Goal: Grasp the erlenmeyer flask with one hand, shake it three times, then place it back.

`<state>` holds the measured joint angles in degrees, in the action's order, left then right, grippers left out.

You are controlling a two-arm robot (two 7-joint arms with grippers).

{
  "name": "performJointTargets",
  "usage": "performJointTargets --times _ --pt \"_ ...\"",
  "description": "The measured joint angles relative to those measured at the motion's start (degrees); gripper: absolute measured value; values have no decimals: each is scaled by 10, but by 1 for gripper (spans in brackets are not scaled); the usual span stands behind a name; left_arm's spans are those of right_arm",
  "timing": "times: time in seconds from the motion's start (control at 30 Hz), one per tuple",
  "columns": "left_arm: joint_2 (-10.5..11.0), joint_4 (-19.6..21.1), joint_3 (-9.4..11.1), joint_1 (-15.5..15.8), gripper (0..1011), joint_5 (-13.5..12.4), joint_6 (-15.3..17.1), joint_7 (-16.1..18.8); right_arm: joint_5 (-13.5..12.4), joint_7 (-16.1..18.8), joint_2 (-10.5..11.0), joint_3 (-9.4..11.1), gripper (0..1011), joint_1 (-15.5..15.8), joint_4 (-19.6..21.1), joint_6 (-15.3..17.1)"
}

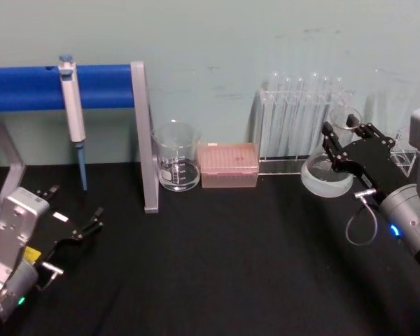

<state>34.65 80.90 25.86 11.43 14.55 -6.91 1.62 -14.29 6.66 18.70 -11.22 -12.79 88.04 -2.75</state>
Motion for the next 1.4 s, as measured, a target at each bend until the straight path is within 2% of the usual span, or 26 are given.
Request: performJointTargets --times 0.23,0.47,0.63,0.87,1.1,1.4 --pt "0 0 0 0 1001 0 0 0 6 4 -9 8 449 -2 -4 4" --pt "0 0 0 0 1001 0 0 0 6 32 -14 8 449 1 -1 6" --pt "0 0 0 0 1001 0 0 0 5 68 -14 3 449 6 7 5" --pt "0 0 0 0 1001 0 0 0 -10 122 -5 -15 449 13 23 0" --pt "0 0 0 0 1001 0 0 0 -41 189 17 -43 449 13 35 -7" --pt "0 0 0 0 1001 0 0 0 -65 226 37 -67 449 8 43 -8"
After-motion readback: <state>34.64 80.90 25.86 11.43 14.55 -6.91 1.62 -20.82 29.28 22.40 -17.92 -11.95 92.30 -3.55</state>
